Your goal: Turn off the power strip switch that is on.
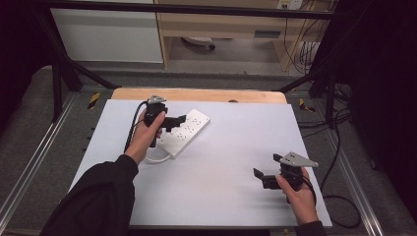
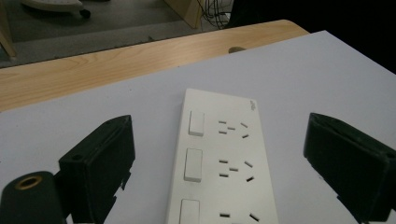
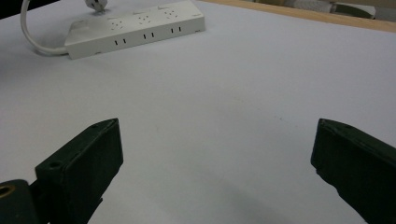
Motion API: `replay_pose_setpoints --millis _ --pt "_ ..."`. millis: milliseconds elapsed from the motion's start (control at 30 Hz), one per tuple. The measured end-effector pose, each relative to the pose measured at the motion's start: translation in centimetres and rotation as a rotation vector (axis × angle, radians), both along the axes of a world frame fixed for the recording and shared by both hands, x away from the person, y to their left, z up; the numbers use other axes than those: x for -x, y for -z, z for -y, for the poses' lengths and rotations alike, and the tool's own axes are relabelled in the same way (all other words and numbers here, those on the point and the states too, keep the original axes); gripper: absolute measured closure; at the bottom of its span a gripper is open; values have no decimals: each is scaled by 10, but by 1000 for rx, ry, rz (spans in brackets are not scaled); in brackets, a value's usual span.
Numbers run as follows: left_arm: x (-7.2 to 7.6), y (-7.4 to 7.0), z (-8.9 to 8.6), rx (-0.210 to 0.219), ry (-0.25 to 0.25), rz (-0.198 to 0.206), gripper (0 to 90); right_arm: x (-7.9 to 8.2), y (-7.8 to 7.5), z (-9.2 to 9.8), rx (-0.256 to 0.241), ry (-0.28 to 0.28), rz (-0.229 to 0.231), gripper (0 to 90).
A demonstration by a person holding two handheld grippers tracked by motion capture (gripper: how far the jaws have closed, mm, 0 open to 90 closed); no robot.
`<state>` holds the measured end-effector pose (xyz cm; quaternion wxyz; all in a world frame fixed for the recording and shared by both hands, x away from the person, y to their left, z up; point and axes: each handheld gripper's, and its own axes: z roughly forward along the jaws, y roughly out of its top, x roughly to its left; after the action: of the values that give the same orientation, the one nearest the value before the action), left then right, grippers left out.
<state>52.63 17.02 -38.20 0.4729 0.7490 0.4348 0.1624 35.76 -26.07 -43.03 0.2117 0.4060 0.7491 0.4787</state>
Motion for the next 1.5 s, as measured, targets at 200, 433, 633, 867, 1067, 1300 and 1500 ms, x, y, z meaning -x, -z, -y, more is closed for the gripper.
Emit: replay_pose_setpoints --millis 200,433,633,867,1067,1300,1500 --pt "10 -11 -9 22 -9 19 90 0 0 1 -3 7 -2 27" --pt "24 -20 -19 53 9 57 64 0 0 0 1 7 -1 27" --pt "36 -24 -29 77 8 62 62 0 1 0 2 8 -3 27" --pt "50 -30 -41 79 6 80 62 0 1 0 -1 12 -9 27" --pt "59 -34 -50 89 -5 92 62 0 2 0 1 12 -10 27" --pt "66 -36 -55 105 -23 106 54 0 2 1 -8 11 -16 30" --pt "74 -39 -59 104 -21 115 54 0 2 1 -7 13 -14 31"
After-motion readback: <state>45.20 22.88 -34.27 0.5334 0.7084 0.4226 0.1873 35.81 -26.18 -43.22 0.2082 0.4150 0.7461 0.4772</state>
